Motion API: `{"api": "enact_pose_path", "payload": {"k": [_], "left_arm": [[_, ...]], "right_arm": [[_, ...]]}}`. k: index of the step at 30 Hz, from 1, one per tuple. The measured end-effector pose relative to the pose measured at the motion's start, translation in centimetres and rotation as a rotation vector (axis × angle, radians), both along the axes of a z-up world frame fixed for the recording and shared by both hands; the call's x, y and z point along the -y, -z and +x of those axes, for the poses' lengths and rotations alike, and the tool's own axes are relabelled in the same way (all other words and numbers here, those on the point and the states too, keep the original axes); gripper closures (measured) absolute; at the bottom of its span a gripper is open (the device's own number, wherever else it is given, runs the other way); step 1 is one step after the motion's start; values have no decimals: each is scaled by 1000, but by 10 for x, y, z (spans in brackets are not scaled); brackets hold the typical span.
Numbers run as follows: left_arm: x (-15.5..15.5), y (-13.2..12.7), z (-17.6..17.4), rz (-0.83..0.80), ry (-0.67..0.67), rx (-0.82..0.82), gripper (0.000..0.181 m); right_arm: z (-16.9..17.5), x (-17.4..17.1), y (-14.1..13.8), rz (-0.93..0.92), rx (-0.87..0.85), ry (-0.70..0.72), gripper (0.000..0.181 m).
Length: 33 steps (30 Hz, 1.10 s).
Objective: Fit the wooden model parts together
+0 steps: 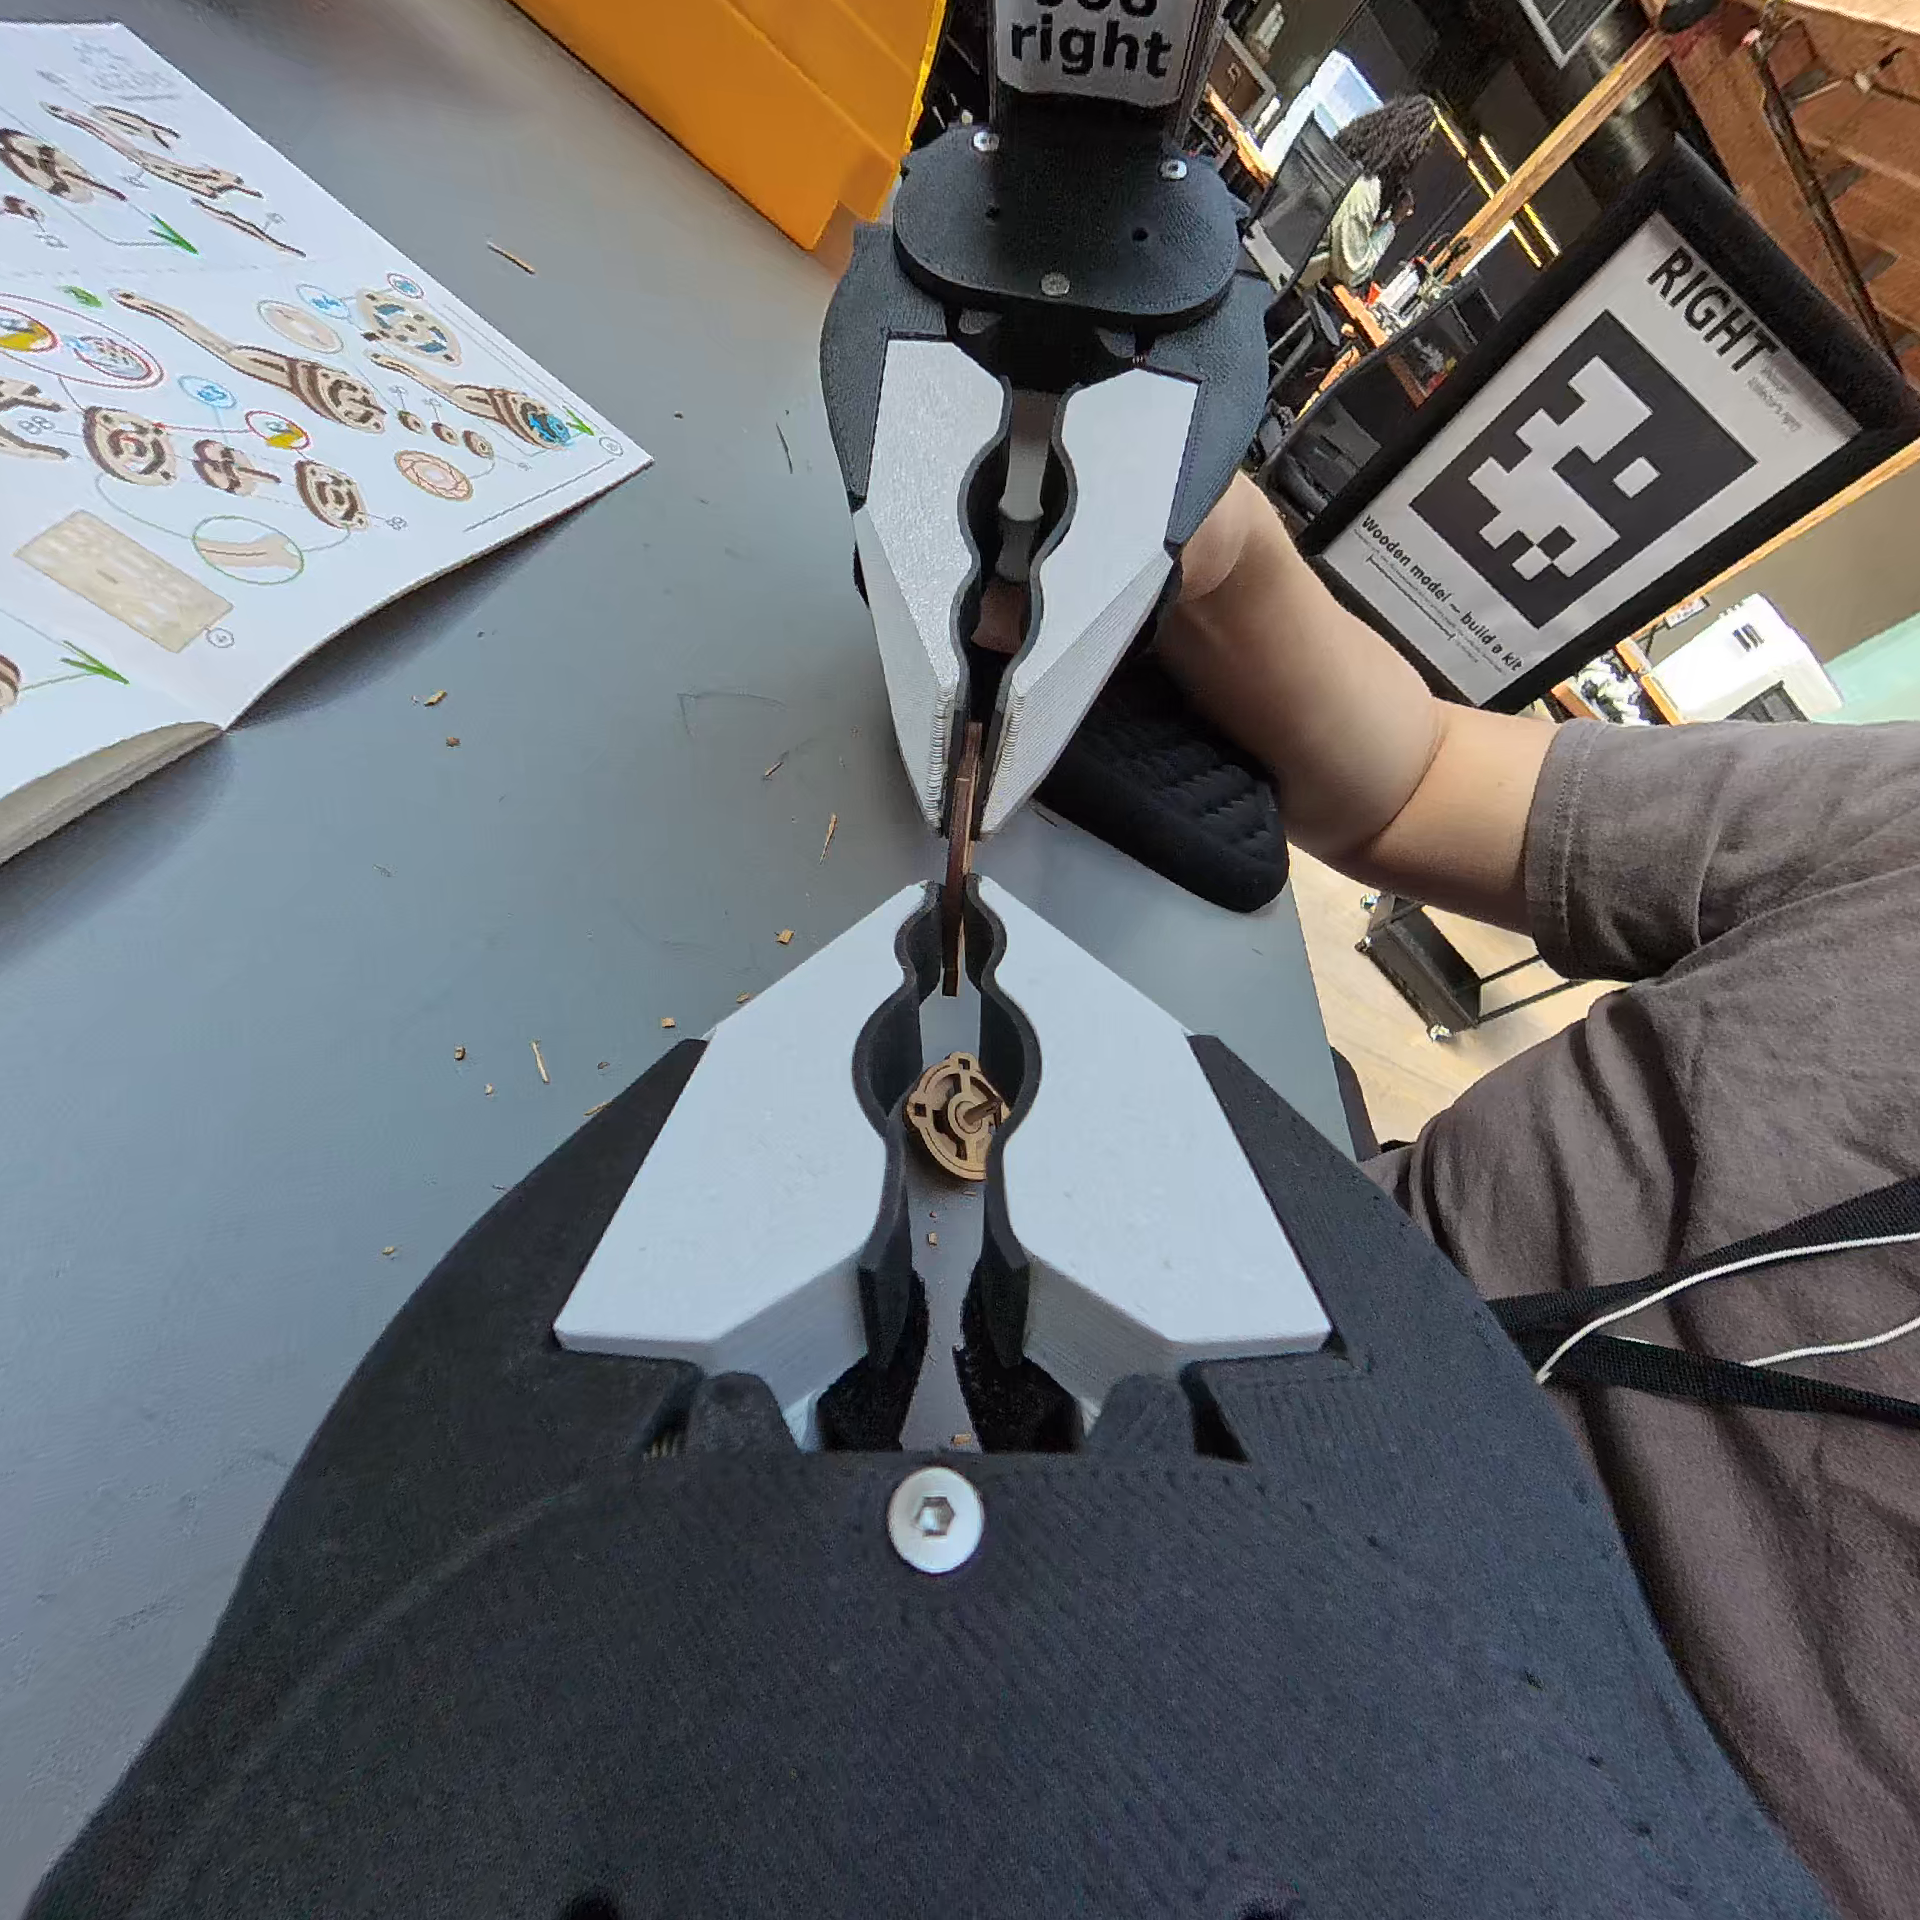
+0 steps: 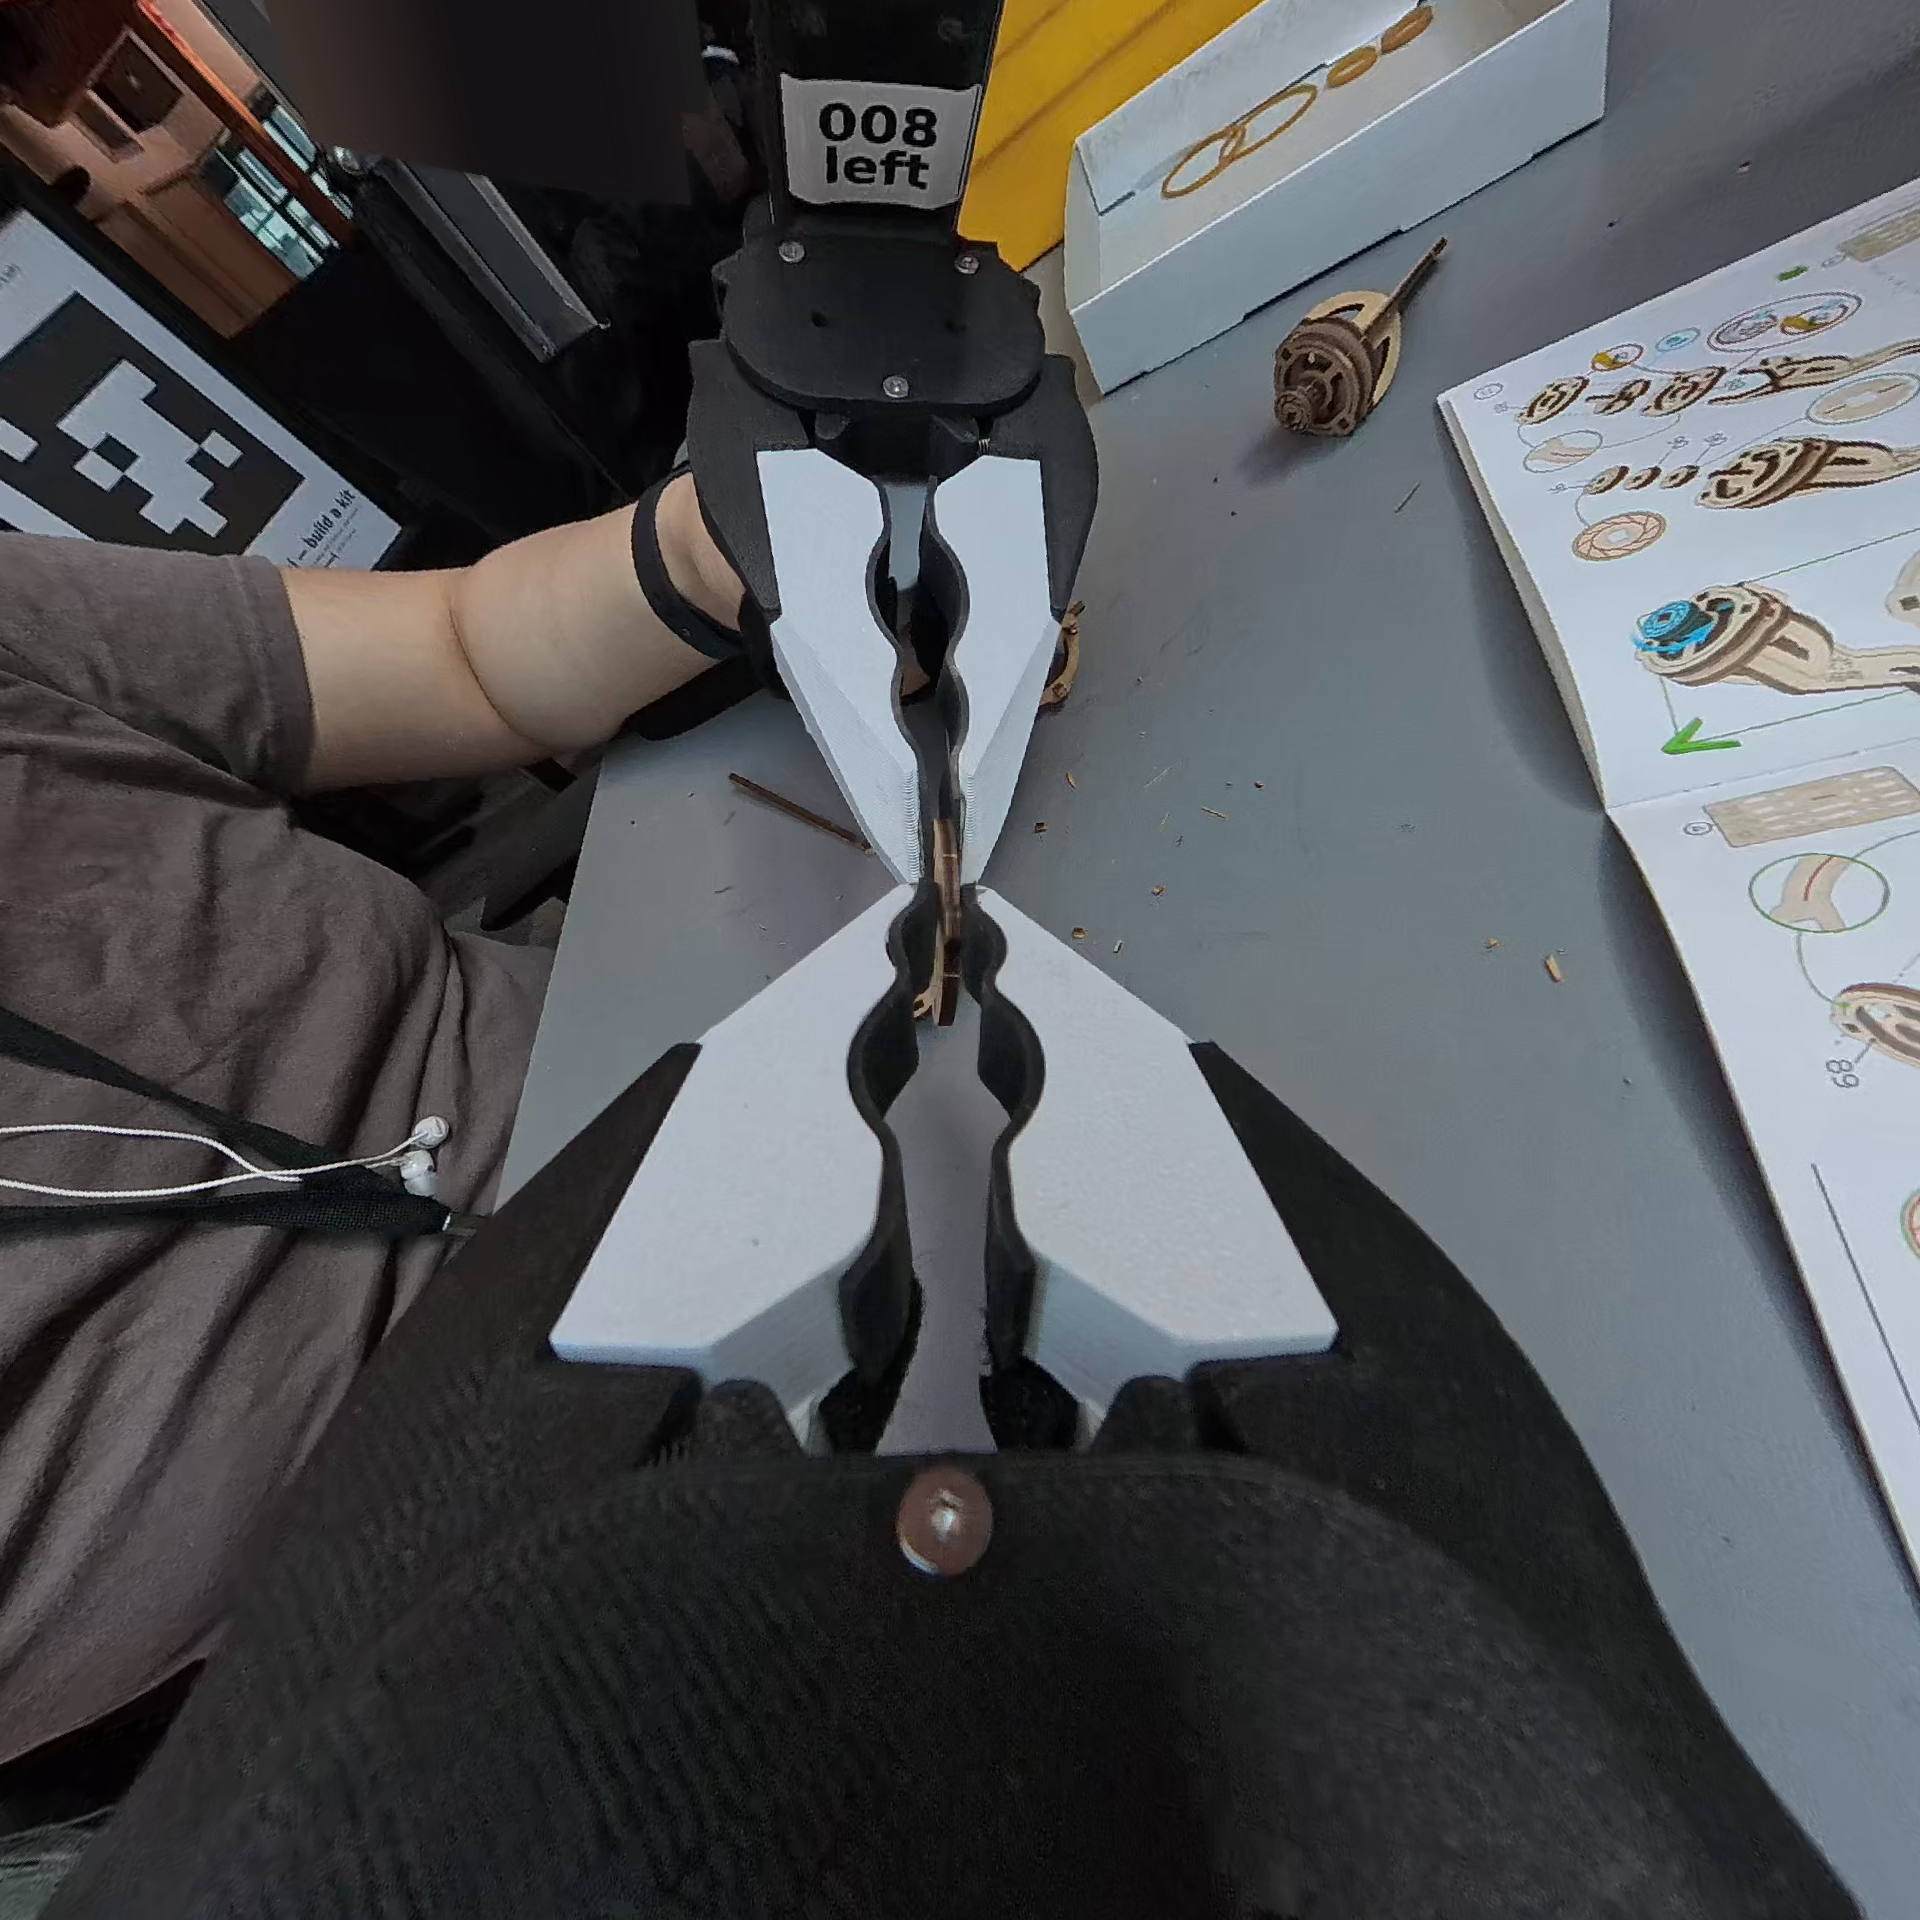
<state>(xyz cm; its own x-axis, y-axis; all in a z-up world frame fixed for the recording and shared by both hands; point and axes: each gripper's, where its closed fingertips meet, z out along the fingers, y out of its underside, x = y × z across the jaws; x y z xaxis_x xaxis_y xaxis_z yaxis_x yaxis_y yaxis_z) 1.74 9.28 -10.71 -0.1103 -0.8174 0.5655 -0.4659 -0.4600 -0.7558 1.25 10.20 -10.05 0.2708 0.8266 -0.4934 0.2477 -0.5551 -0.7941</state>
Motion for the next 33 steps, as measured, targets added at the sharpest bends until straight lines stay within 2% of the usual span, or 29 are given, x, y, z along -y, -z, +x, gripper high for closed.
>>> {"api": "enact_pose_path", "payload": {"k": [10, 13, 18, 20, 22, 24, 25, 27, 33], "left_arm": [[8, 17, -7, 140, 60, -131, 181], [4, 18, -8, 170, 40, -140, 181], [-8, 16, -10, 205, -26, -150, 181], [-10, 15, -10, 194, -42, -151, 181], [-9, 13, -9, 184, -46, -144, 181], [-7, 12, -9, 189, -44, -140, 181], [-6, 11, -8, 194, -42, -137, 181], [-4, 10, -7, 198, -35, -134, 181], [1, 13, -5, 196, -17, -143, 181]], "right_arm": [[-7, 8, 17, 159, 193, -53, 172], [-7, 3, 9, 265, 239, -7, 163], [12, -25, -43, 677, 289, 264, 139], [26, -35, -66, 760, 242, 406, 133], [66, -58, -76, 756, 302, 687, 129], [119, -74, -82, 800, 501, 978, 129], [134, -75, -83, 825, 591, 1045, 130], [152, -77, -82, 834, 702, 1116, 130], [155, -79, -72, 816, 767, 1099, 131]]}}
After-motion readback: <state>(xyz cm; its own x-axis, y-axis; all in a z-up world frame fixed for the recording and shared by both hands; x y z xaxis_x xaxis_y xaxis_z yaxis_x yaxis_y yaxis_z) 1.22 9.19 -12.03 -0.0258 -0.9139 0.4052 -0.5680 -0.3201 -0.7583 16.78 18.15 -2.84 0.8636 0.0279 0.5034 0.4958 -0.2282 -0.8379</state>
